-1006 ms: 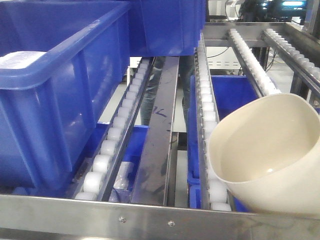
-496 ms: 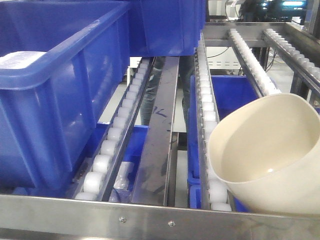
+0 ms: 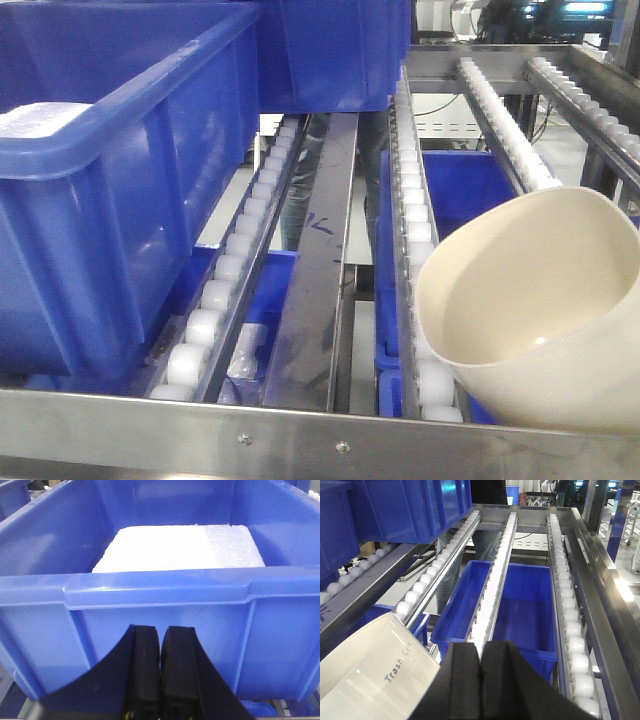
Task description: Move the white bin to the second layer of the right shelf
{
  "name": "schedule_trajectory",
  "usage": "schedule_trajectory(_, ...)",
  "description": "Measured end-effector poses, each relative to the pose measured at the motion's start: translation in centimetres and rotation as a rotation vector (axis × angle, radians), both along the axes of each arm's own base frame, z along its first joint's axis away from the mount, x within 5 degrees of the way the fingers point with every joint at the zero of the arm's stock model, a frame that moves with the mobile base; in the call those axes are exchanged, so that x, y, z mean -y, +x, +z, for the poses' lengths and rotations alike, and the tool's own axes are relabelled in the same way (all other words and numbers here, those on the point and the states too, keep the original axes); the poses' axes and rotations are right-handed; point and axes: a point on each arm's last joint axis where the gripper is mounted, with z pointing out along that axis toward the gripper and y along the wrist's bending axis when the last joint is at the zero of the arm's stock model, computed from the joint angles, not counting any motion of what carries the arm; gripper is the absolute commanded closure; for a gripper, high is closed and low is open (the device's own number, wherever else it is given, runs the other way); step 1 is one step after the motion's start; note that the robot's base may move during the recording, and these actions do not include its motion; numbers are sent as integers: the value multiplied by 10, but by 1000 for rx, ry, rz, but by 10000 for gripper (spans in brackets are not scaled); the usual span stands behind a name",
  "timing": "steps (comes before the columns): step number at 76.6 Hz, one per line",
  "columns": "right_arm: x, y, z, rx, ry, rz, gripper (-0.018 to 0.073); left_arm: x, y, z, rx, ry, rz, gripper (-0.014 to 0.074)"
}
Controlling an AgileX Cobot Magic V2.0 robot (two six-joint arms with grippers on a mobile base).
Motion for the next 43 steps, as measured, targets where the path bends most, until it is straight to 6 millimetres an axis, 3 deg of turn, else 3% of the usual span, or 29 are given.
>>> schedule_trajectory(43,0,0,0,0,0,0,539,0,0,0,0,0,0,512)
